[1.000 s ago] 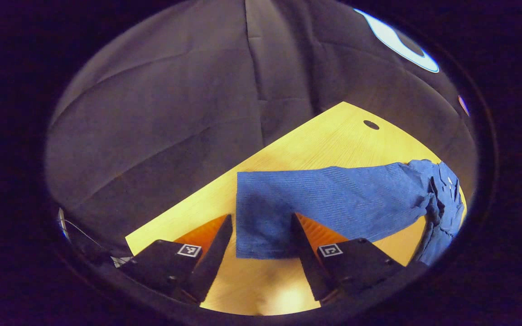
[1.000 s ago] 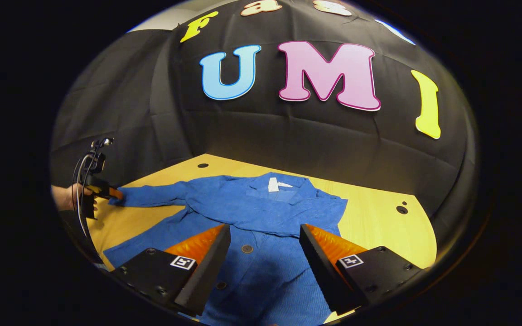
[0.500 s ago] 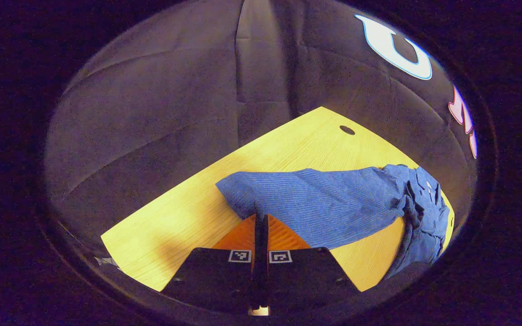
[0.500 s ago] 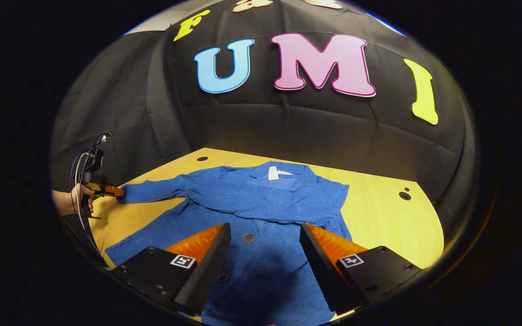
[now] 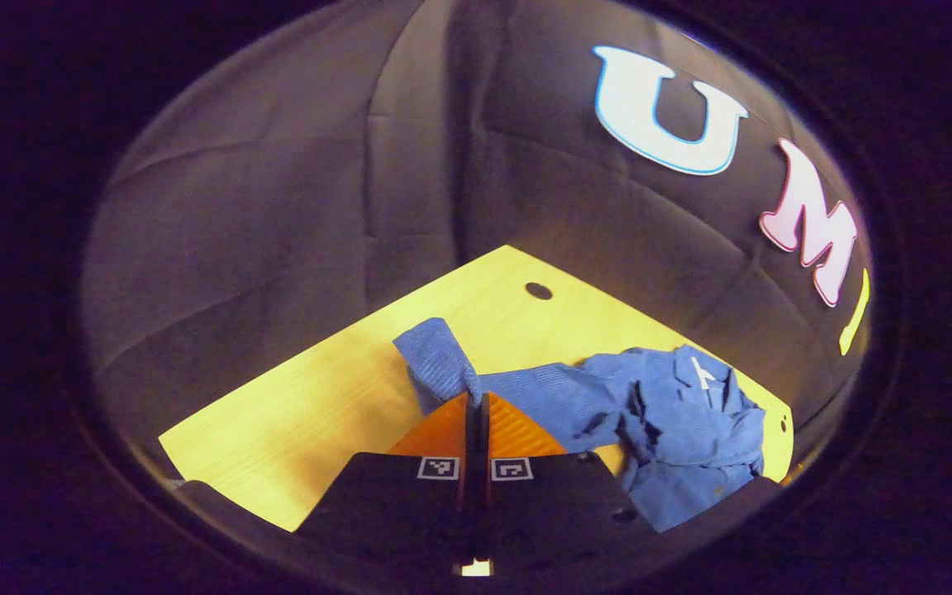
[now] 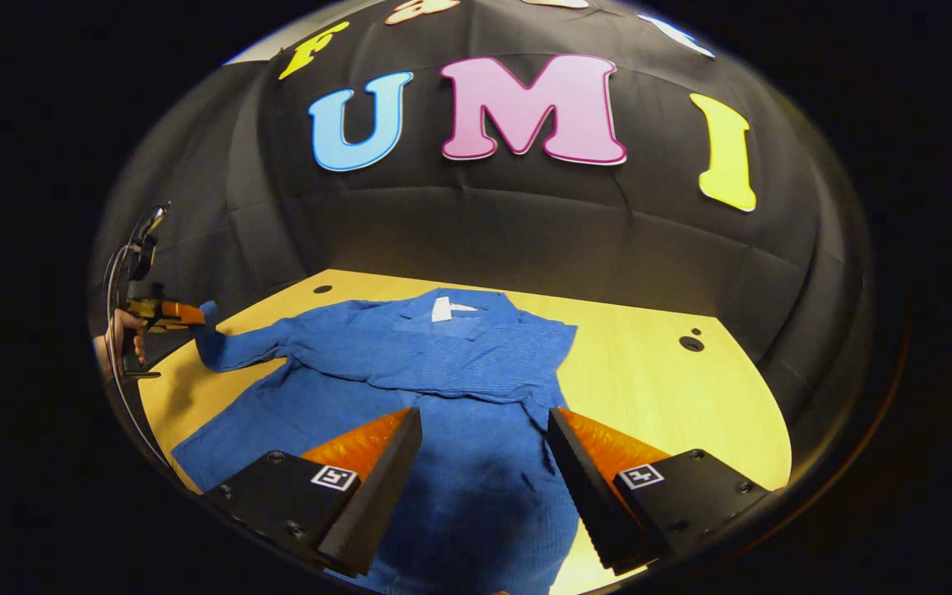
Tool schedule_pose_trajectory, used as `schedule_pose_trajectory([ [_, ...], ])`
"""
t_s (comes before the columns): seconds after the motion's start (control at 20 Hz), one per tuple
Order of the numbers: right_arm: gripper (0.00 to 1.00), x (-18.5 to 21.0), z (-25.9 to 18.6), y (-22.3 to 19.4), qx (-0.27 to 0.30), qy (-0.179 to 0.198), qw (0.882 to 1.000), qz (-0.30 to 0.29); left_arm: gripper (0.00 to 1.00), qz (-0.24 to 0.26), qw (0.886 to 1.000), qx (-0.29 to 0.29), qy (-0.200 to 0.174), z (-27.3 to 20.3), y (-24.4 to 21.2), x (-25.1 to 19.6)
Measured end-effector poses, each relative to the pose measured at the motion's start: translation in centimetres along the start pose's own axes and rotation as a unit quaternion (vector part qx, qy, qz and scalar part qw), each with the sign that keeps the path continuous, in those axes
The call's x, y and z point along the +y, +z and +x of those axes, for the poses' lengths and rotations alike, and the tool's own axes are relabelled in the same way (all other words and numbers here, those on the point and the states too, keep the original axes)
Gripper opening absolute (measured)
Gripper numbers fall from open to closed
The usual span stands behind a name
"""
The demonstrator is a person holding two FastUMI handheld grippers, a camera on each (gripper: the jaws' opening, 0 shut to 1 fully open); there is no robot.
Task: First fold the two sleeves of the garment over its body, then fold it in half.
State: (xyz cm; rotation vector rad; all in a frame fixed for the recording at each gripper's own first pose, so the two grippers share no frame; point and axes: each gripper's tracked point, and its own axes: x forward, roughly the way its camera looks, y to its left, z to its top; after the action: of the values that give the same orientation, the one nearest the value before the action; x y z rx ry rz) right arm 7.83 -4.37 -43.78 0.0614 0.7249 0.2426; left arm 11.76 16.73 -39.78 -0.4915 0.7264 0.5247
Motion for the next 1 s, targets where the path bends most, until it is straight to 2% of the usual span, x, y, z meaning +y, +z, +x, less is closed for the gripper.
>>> schedule_pose_trajectory([
  [0.2,0.98,-3.6,-1.1,-0.3,-0.005,-0.039,0.999,0.015,0.0,0.029,0.992,-0.012,-0.12,-0.3,0.8,-14.3],
  [0.3,0.98,-5.2,-1.6,-1.2,0.003,-0.054,0.998,0.025,0.0,0.048,0.981,-0.009,-0.186,-0.5,-0.4,-22.4],
  [0.45,0.98,-7.4,-2.7,-3.1,0.02,-0.072,0.996,0.042,0.0,0.065,0.958,0.015,-0.279,-1.6,-3.4,-32.9],
  [0.6,0.98,-9.2,-3.9,-5.1,0.04,-0.089,0.993,0.06,0.0,0.074,0.937,0.051,-0.338,-2.2,-6.5,-41.1],
  [0.75,0.98,-10.6,-5.4,-6.8,0.055,-0.104,0.989,0.088,0.01,0.071,0.924,0.067,-0.369,-2.0,-9.7,-45.6],
  [0.8,0.98,-10.5,-5.6,-7.3,0.059,-0.105,0.987,0.102,0.2,0.071,0.921,0.069,-0.376,-2.2,-10.3,-46.4],
  [0.85,0.98,-10.0,-6.0,-8.0,0.066,-0.104,0.986,0.115,0.29,0.073,0.92,0.067,-0.38,-2.1,-10.9,-46.9],
  [0.9,0.98,-9.4,-6.2,-8.7,0.073,-0.102,0.985,0.121,0.67,0.08,0.922,0.063,-0.373,-1.4,-11.5,-47.1],
  [0.95,0.98,-8.8,-6.6,-9.2,0.076,-0.101,0.984,0.125,0.86,0.09,0.922,0.059,-0.372,-1.6,-11.7,-46.6],
  [1.0,0.98,-8.1,-6.8,-9.5,0.079,-0.098,0.984,0.129,0.84,0.101,0.924,0.054,-0.365,-1.7,-11.8,-45.9],
])
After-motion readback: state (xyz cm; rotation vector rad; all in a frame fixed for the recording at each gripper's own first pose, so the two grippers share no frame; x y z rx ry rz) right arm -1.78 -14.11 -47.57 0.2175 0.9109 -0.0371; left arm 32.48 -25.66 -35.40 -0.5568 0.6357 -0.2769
